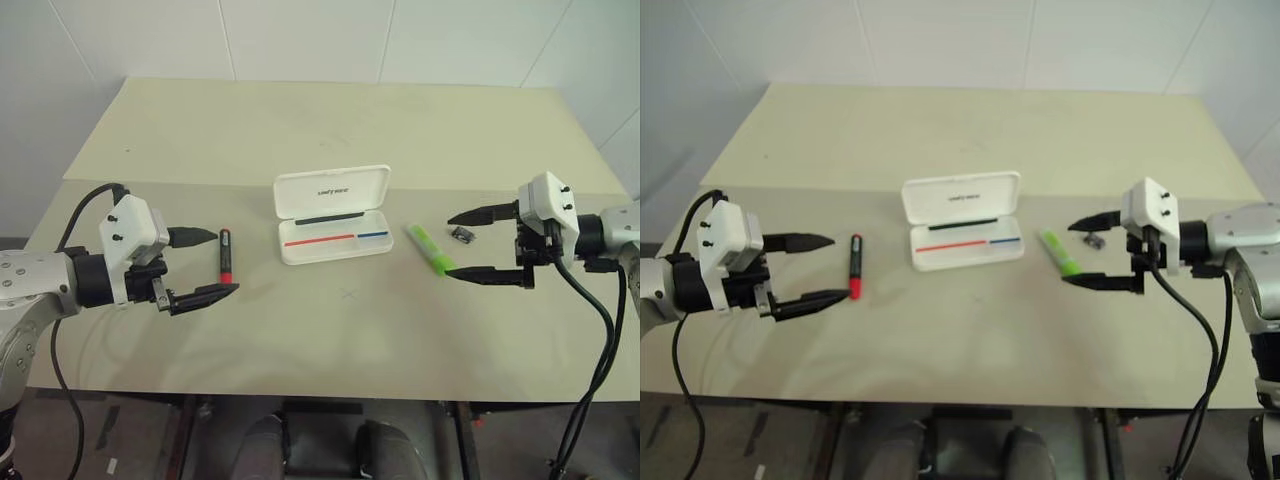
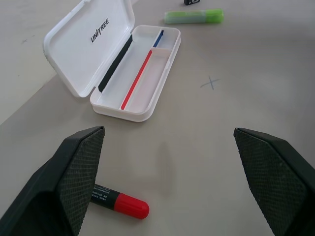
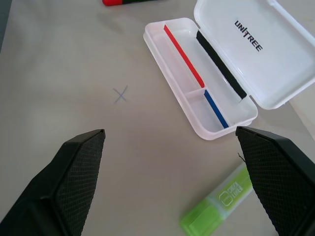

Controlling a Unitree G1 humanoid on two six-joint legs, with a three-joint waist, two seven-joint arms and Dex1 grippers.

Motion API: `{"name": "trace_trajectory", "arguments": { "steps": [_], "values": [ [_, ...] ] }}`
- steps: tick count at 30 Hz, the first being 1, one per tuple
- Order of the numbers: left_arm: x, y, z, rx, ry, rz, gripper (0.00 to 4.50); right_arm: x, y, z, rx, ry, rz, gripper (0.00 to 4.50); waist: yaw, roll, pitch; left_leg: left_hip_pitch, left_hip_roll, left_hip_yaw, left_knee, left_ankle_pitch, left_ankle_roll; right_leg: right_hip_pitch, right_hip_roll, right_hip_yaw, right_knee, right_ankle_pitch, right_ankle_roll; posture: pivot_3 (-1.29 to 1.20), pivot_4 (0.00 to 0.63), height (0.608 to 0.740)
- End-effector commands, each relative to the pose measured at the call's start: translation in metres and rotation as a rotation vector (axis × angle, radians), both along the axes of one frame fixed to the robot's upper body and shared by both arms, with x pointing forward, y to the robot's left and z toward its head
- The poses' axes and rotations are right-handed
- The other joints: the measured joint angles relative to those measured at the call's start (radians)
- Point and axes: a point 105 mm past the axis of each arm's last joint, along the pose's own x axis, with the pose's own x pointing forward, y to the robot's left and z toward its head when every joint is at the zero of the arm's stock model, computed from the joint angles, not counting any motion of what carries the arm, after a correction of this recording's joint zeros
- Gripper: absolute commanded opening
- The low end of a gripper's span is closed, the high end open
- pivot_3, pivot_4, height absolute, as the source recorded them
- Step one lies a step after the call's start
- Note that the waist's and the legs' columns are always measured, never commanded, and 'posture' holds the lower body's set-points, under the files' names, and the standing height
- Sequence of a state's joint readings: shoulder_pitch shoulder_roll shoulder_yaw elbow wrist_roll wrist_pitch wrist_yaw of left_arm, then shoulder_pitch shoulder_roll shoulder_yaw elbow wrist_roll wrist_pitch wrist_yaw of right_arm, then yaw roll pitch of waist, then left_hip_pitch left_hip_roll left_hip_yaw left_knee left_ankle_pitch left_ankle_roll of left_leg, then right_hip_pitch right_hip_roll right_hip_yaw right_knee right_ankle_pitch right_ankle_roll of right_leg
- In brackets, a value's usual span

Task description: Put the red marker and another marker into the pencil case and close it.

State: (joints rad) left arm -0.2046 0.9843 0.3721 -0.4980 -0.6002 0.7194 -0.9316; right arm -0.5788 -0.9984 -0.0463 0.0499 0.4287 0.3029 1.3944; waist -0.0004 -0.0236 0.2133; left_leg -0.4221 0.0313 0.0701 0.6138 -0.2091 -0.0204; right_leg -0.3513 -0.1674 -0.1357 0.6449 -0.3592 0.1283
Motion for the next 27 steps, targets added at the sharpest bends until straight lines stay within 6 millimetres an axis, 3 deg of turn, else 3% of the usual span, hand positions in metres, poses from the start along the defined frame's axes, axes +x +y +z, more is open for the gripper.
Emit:
{"name": "trace_trajectory", "arguments": {
  "steps": [1, 12, 18, 27],
  "values": [
    [-0.002, -0.001, 0.005, 0.003, -0.017, -0.016, 4.49, -0.002, 0.002, 0.009, -0.001, -0.037, 0.029, 4.5, 0.0, 0.0, 0.0, 0.0, 0.0, 0.0, 0.0, 0.0, 0.0, 0.0, 0.0, 0.0, 0.0, 0.0, 0.0, 0.0, 0.15, 0.74],
    [0.006, 0.0, 0.005, 0.001, -0.02, -0.024, 4.49, -0.002, -0.001, 0.01, -0.004, -0.036, 0.036, 4.5, 0.0, 0.0, 0.0, 0.0, 0.0, 0.002, 0.0, 0.0, 0.0, -0.002, 0.0, 0.002, 0.0, 0.0, 0.0, 0.0, 0.15, 0.74],
    [0.011, -0.017, 0.001, -0.003, -0.01, -0.112, 4.49, -0.003, 0.002, 0.014, 0.018, -0.042, 0.06, 4.5, 0.0, 0.0, 0.0, 0.0, 0.0, 0.003, 0.0, 0.0, 0.0, -0.002, 0.0, 0.002, 0.001, 0.0, 0.0, 0.0, 0.15, 0.74],
    [0.05, -0.046, -0.018, 0.051, -0.019, -0.178, 4.49, -0.009, 0.01, 0.02, 0.056, -0.056, 0.109, 4.5, 0.003, 0.0, 0.0, -0.001, 0.0, 0.003, 0.0, 0.0, 0.0, -0.003, 0.001, 0.003, 0.004, 0.0, 0.0, 0.0, 0.15, 0.74]
  ]
}}
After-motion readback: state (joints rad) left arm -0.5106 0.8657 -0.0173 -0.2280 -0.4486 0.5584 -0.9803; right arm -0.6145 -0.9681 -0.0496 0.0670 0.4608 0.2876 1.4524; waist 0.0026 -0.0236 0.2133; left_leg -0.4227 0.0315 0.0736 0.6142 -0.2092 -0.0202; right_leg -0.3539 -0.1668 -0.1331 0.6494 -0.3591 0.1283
